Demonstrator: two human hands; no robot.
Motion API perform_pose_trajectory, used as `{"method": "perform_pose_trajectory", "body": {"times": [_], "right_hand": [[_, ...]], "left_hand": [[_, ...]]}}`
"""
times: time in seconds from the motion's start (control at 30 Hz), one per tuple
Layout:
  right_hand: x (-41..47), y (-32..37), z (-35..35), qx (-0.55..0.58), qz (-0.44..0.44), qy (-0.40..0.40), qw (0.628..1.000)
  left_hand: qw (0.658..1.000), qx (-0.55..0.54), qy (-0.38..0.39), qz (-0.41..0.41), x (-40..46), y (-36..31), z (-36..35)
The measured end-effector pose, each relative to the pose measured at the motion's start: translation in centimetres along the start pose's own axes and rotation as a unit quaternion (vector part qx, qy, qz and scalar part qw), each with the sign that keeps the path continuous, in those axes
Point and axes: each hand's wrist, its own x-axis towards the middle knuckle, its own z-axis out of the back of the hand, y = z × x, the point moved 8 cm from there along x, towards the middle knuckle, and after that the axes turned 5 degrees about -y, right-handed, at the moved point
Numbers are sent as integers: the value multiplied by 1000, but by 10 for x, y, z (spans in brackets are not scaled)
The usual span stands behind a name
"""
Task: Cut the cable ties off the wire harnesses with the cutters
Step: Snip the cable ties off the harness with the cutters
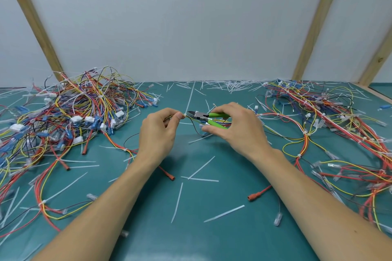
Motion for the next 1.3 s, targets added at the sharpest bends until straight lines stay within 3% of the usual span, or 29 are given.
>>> {"method": "perform_pose_trajectory", "body": {"times": [0.63, 1.3], "right_hand": [[1, -3, -6, 53, -6, 11, 998], [1, -10, -11, 23, -21, 41, 999]], "left_hand": [[1000, -2, 21, -1, 1, 3, -7], [1000, 11, 20, -16, -2, 1, -7]]}}
